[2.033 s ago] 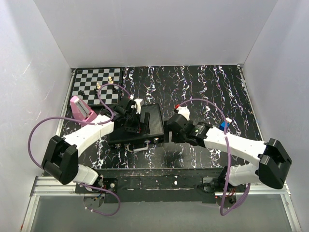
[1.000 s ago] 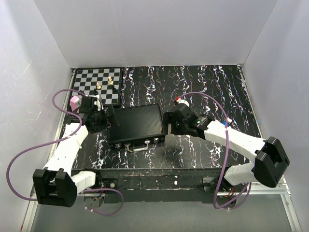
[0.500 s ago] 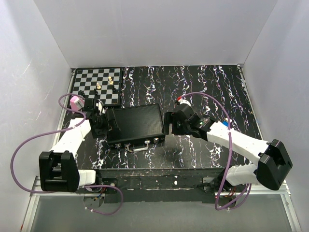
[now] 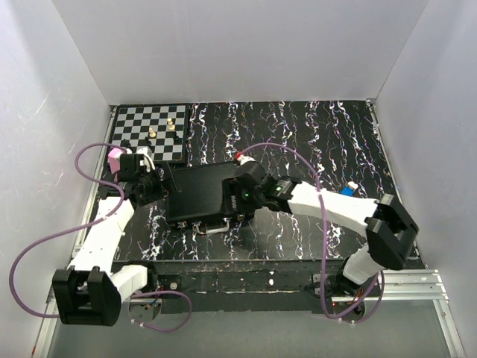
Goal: Pack up texas hold em set
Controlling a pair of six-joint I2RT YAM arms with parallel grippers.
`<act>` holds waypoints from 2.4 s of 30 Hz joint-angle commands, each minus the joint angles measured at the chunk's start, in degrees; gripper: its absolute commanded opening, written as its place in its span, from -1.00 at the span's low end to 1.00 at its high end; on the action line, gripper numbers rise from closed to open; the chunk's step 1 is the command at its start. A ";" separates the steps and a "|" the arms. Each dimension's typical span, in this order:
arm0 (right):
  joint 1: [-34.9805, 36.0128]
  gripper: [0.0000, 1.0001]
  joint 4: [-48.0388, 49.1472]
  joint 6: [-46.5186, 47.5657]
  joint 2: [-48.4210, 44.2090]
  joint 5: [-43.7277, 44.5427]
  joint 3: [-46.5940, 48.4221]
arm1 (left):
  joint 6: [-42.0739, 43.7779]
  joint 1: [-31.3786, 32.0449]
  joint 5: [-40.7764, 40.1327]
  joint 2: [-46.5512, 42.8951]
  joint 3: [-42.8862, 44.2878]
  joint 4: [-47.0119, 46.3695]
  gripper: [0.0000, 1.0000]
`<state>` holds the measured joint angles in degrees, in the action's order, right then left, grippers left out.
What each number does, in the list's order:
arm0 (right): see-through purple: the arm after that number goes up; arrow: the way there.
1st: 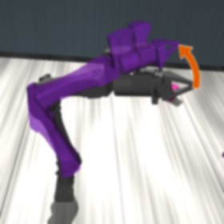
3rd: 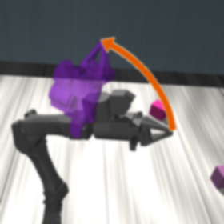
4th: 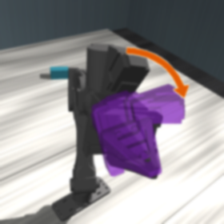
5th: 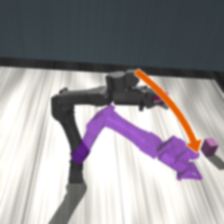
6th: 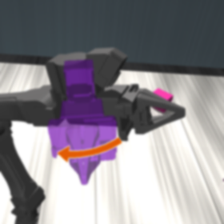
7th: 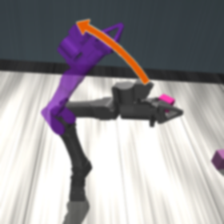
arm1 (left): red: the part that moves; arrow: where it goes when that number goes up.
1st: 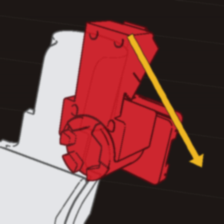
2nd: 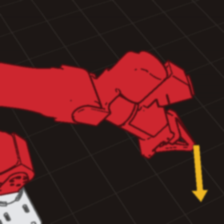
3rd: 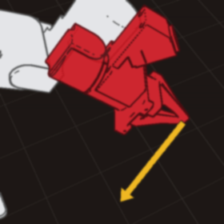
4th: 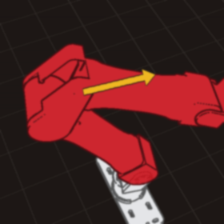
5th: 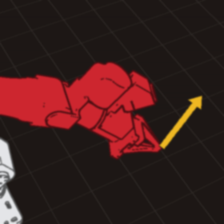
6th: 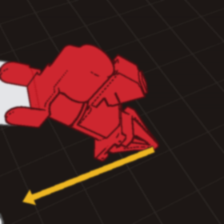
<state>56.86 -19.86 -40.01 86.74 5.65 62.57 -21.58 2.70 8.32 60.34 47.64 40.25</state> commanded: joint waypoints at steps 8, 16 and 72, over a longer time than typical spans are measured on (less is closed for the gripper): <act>6.15 0.35 28.36 0.81 14.68 -16.28 10.21 | -1.27 -0.15 10.77 9.44 -2.29 -3.34 0.77; 10.72 0.30 39.36 4.59 20.13 -16.28 10.21 | -0.65 -0.15 9.35 12.35 -1.67 -1.67 0.78; -6.41 0.22 -11.96 12.94 22.60 -0.90 19.00 | -15.59 24.02 -13.06 -5.94 -1.93 12.84 0.48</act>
<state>50.35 -29.95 -25.10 107.72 7.70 84.20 -34.41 25.43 -5.02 53.12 45.56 53.71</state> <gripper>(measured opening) 0.613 0.750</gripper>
